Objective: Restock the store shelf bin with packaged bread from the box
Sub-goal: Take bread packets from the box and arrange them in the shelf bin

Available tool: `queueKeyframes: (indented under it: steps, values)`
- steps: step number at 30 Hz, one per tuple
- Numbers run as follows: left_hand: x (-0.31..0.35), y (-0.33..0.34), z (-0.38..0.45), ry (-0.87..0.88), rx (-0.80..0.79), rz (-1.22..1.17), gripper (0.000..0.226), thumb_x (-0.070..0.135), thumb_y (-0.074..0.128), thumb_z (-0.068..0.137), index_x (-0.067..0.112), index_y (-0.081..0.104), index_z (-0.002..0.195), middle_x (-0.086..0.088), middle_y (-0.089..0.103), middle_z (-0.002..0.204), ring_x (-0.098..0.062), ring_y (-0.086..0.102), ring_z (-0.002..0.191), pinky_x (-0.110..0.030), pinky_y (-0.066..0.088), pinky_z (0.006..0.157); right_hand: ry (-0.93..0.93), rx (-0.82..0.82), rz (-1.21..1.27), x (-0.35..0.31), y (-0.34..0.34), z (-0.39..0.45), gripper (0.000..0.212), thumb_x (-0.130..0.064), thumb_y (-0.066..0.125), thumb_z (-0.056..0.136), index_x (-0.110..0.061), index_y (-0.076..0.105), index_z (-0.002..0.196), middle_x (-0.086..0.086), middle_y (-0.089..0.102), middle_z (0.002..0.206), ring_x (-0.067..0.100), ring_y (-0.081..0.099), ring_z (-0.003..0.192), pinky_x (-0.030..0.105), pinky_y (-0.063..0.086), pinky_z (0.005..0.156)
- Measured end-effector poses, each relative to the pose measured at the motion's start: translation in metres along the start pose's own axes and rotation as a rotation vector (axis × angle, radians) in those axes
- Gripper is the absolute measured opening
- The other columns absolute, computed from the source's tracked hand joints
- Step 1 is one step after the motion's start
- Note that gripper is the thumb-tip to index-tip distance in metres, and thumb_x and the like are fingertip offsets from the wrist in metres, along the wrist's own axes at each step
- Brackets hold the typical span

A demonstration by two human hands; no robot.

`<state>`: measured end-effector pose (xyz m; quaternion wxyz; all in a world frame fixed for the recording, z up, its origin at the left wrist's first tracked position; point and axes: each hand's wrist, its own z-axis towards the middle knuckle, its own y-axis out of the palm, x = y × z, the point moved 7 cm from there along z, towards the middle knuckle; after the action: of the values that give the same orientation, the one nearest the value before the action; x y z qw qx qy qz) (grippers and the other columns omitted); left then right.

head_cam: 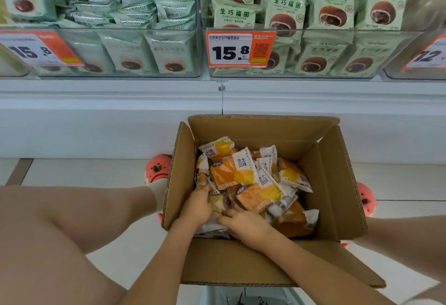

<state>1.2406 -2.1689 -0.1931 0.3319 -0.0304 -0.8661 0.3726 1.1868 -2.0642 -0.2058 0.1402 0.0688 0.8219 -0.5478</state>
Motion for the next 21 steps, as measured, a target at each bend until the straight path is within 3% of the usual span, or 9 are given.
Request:
queueKeyframes:
  steps: [4, 6, 8, 11, 14, 16, 18, 21]
  values:
    - [0.001, -0.006, -0.004, -0.053, 0.023, -0.143, 0.028, 0.014, 0.041, 0.100, 0.004, 0.057, 0.120, -0.014, 0.058, 0.125, -0.026, 0.055, 0.108, -0.030, 0.043, 0.091, 0.082, 0.212, 0.222, 0.001, -0.019, -0.002, 0.021, -0.020, 0.043, 0.095, -0.018, 0.052, 0.115, 0.012, 0.059, 0.105, 0.031, 0.059, 0.092, 0.043, 0.052, 0.070]
    - [0.004, -0.011, -0.006, -0.154, -0.019, -0.280, 0.036, 0.032, 0.040, 0.101, 0.007, 0.062, 0.114, -0.013, 0.062, 0.117, -0.022, 0.057, 0.099, -0.032, 0.045, 0.088, 0.153, 0.406, 0.453, 0.008, -0.045, -0.011, 0.010, -0.019, 0.044, 0.097, -0.013, 0.052, 0.097, 0.006, 0.059, 0.086, 0.017, 0.057, 0.077, 0.032, 0.048, 0.065]
    - [0.012, -0.013, -0.011, -0.257, -0.119, -0.480, 0.053, 0.054, 0.035, 0.097, 0.012, 0.067, 0.106, -0.008, 0.066, 0.108, -0.021, 0.061, 0.095, -0.034, 0.048, 0.084, 0.258, 0.570, 0.647, 0.020, -0.071, -0.029, 0.013, -0.019, 0.044, 0.098, -0.014, 0.050, 0.088, 0.000, 0.054, 0.072, 0.008, 0.049, 0.062, 0.022, 0.040, 0.057]
    - [0.026, -0.014, -0.016, -0.346, -0.256, -0.760, 0.070, 0.071, 0.025, 0.089, 0.015, 0.062, 0.109, -0.006, 0.070, 0.101, -0.024, 0.068, 0.089, -0.034, 0.049, 0.084, 0.458, 0.727, 0.960, 0.051, -0.098, -0.059, 0.019, -0.025, 0.041, 0.100, -0.021, 0.047, 0.083, -0.001, 0.048, 0.066, 0.007, 0.044, 0.054, 0.022, 0.036, 0.051]
    - [0.055, 0.002, -0.018, -0.320, -0.464, -0.991, 0.086, 0.081, 0.024, 0.080, 0.014, 0.059, 0.119, -0.014, 0.068, 0.114, -0.032, 0.064, 0.106, -0.044, 0.046, 0.095, 0.635, 0.884, 1.172, 0.085, -0.113, -0.095, 0.020, -0.029, 0.042, 0.100, -0.022, 0.047, 0.082, -0.003, 0.051, 0.070, 0.004, 0.048, 0.059, 0.017, 0.039, 0.051]
    - [0.081, 0.012, -0.024, -0.252, -0.618, -0.981, 0.080, 0.077, 0.036, 0.080, 0.015, 0.055, 0.127, -0.014, 0.064, 0.122, -0.034, 0.060, 0.114, -0.046, 0.047, 0.094, 0.705, 0.964, 1.287, 0.097, -0.114, -0.110, 0.022, -0.031, 0.043, 0.100, -0.018, 0.050, 0.083, 0.002, 0.055, 0.077, 0.009, 0.053, 0.067, 0.019, 0.043, 0.053]
    - [0.103, 0.020, -0.031, -0.194, -0.671, -0.882, 0.062, 0.056, 0.060, 0.079, 0.018, 0.052, 0.128, -0.009, 0.064, 0.123, -0.030, 0.060, 0.113, -0.047, 0.049, 0.094, 0.769, 0.986, 1.420, 0.100, -0.109, -0.117, 0.021, -0.034, 0.044, 0.099, -0.016, 0.051, 0.091, 0.009, 0.057, 0.086, 0.015, 0.056, 0.073, 0.026, 0.048, 0.060]
    - [0.112, 0.022, -0.026, -0.161, -0.523, -0.784, 0.067, 0.028, 0.081, 0.068, 0.014, 0.054, 0.127, -0.005, 0.068, 0.114, -0.023, 0.065, 0.106, -0.047, 0.050, 0.096, 0.794, 0.958, 1.725, 0.093, -0.101, -0.119, 0.026, -0.037, 0.047, 0.097, -0.016, 0.046, 0.111, 0.006, 0.061, 0.102, 0.018, 0.064, 0.088, 0.035, 0.056, 0.074]
